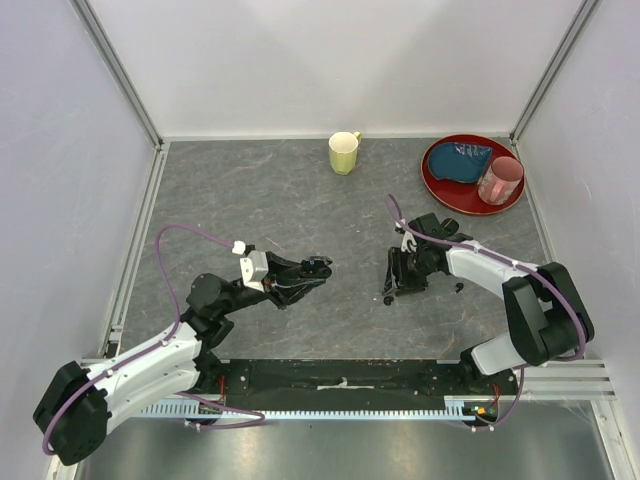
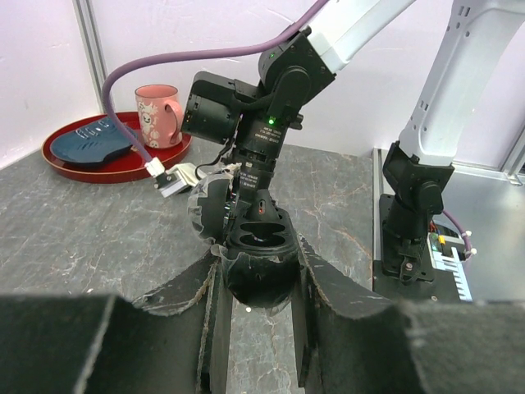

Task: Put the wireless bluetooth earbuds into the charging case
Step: Adjust the earbud at the center of the board.

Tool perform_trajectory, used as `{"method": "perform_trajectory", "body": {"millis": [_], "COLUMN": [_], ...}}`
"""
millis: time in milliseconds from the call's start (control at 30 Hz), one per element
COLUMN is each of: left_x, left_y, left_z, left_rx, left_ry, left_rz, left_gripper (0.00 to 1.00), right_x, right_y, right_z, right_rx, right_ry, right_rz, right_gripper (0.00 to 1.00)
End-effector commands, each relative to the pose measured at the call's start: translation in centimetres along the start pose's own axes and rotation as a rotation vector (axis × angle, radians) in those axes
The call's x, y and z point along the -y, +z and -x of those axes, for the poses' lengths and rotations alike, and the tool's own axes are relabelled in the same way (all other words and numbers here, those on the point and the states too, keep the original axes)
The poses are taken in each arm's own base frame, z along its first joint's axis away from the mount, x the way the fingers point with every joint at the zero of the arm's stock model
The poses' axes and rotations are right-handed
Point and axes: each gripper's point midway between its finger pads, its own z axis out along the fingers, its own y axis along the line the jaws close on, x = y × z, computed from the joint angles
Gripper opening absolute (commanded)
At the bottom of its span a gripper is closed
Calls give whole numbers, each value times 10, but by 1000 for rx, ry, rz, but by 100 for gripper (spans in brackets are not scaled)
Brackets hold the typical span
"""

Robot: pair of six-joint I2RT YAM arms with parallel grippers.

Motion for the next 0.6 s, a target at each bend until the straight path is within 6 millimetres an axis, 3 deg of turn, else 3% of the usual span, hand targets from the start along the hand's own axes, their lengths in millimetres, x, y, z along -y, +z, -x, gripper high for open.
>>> {"method": "perform_trajectory", "body": {"millis": [0, 567], "left_x": [-2, -4], "left_y": [3, 1], "left_z": [15, 13], "left_rx": [51, 52], "left_ry": [40, 39], "left_rz": [10, 23], "left_gripper": [2, 2], "right_x": [-7, 11], "right_y": [6, 16], "right_z": [2, -11], "right_rx": [5, -27], "right_ry": [-30, -180], "right_rz": [9, -269], "right_gripper": [51, 52]}}
